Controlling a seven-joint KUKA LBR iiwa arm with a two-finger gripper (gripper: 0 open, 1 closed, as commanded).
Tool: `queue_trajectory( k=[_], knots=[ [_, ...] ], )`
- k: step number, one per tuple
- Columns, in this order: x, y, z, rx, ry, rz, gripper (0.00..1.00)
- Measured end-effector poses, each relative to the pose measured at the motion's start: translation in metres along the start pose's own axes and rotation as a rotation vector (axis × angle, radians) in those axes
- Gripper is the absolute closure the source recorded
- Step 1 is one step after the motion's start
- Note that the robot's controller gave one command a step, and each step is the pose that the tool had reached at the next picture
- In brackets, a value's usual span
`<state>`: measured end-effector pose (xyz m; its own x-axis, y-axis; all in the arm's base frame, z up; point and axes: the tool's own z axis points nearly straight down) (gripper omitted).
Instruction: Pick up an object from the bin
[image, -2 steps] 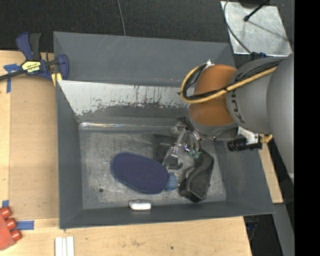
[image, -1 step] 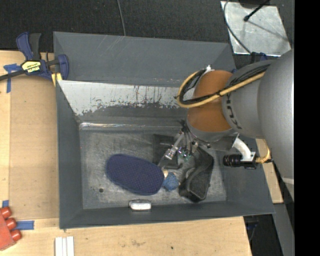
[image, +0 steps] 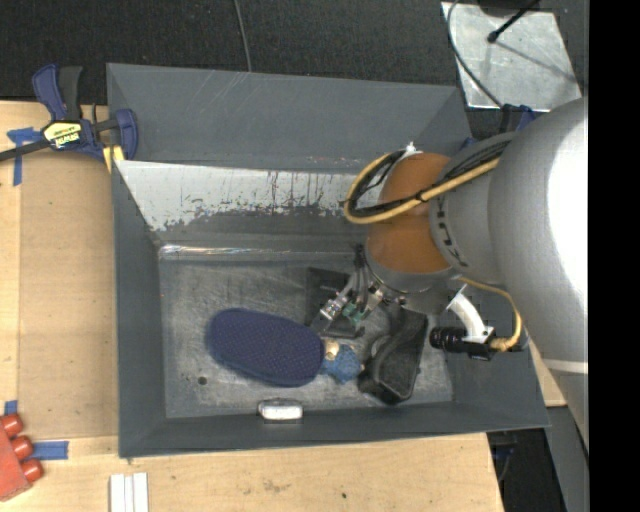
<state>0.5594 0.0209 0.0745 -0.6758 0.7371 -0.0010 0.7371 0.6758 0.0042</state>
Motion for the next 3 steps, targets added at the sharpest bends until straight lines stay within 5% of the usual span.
queue_trajectory(
  k=[1,2,3],
  knots=[
    [-0.001,0.001,-0.002,0.002,0.0,-0.004,0.0],
    [-0.006,0.003,-0.006,-0.008,-0.014,-0.002,1.0],
    [-0.008,0.004,-0.084,-0.002,-0.005,-0.004,1.0]
  ],
)
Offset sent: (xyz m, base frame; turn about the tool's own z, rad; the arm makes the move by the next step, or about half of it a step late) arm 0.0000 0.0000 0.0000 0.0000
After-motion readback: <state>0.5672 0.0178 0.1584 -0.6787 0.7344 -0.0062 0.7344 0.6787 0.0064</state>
